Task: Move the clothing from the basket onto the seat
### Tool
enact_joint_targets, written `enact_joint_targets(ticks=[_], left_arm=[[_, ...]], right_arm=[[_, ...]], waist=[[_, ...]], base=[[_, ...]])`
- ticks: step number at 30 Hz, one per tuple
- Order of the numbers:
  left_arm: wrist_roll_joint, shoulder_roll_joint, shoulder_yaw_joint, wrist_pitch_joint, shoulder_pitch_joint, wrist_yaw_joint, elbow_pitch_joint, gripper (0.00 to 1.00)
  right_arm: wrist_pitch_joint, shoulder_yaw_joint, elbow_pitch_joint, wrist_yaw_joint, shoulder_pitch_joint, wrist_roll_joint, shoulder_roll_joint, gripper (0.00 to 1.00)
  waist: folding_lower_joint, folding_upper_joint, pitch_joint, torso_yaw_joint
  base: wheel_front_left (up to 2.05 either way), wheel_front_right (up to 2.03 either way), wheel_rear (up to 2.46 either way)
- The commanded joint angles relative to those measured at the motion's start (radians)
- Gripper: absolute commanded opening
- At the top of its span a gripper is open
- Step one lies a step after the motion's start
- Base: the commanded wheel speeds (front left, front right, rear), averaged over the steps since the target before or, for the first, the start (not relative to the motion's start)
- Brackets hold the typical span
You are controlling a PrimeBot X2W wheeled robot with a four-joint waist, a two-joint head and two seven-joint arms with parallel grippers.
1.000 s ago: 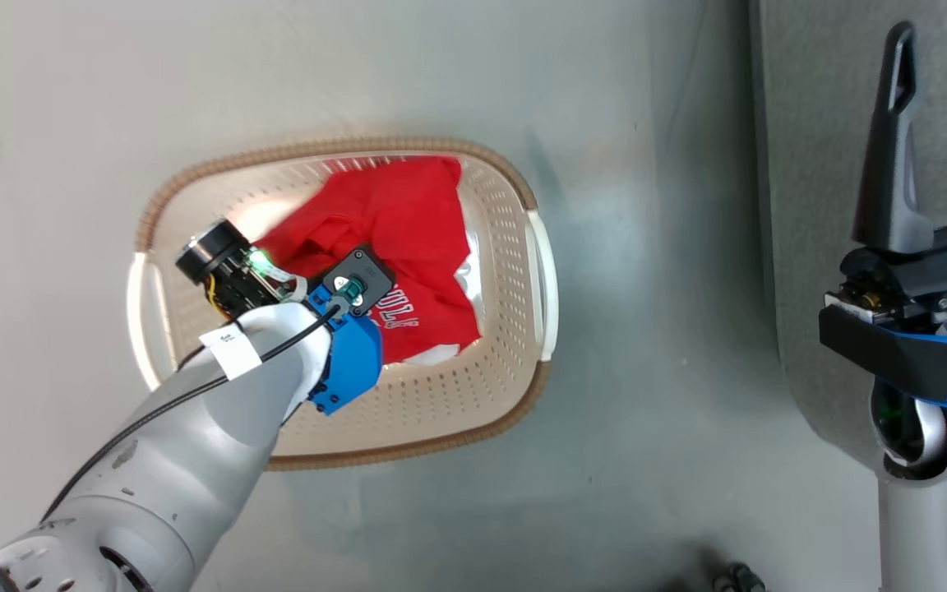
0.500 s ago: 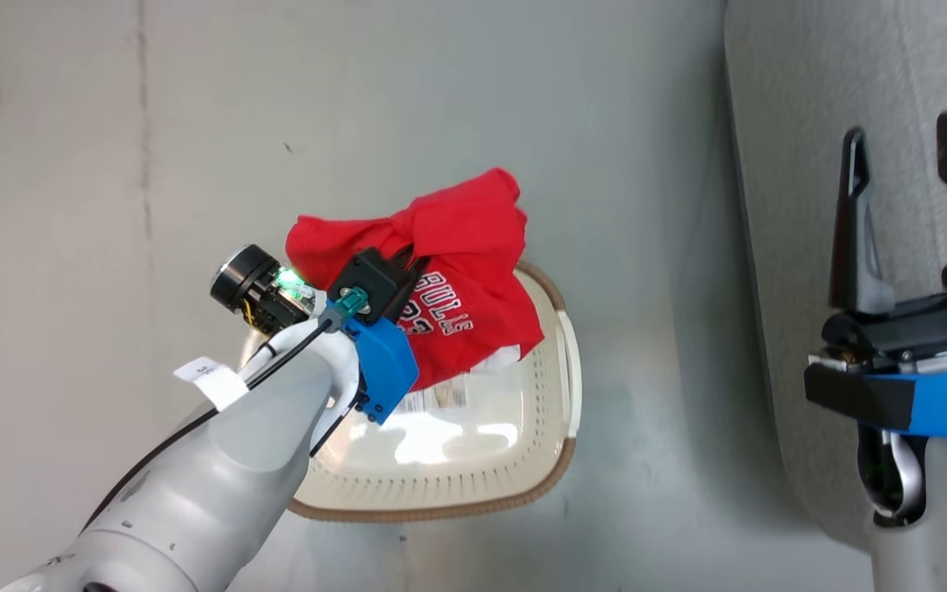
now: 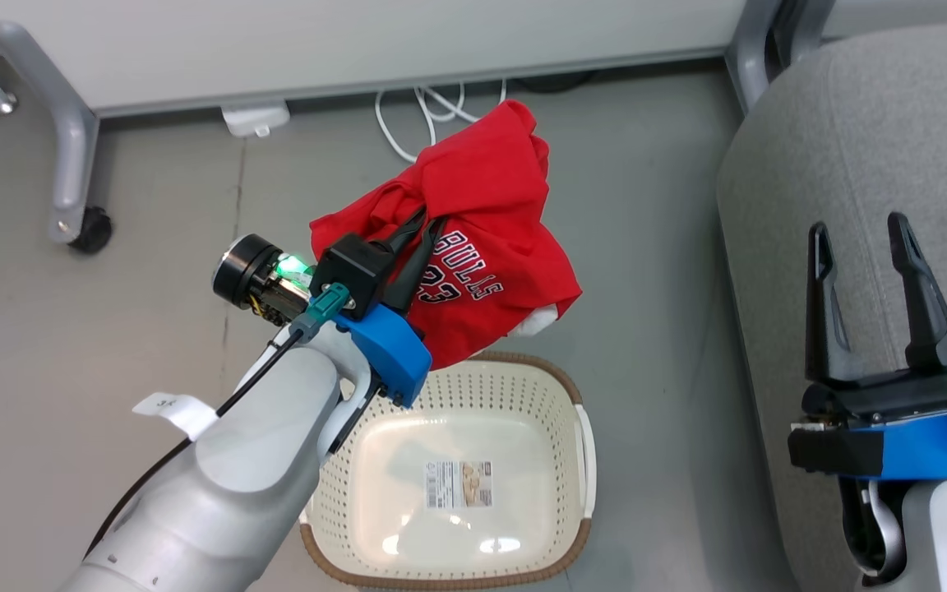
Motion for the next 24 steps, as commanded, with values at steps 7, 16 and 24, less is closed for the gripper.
enact_joint_targets(ticks=[7, 16, 24], left_arm=[[0.04, 0.007, 0.092, -0.005, 0.071, 0.005, -0.111, 0.0], [0.071, 0.01, 0.129, -0.005, 0.111, -0.001, -0.183, 0.0], [0.083, 0.015, 0.146, -0.005, 0.129, -0.001, -0.216, 0.0]], right_arm=[[-0.003, 0.006, 0.027, 0.001, 0.077, 0.017, 0.001, 1.0], [-0.003, 0.017, 0.048, 0.001, 0.125, 0.038, 0.001, 1.0], [-0.003, 0.025, 0.061, 0.001, 0.14, 0.052, 0.001, 1.0]], waist=[[0.0003, -0.0001, -0.133, 0.023], [0.0003, -0.0001, -0.189, 0.034], [0.0003, -0.0001, -0.213, 0.038]], base=[[0.0, 0.0, 0.0], [0.0, 0.0, 0.0], [0.0, 0.0, 0.0]])
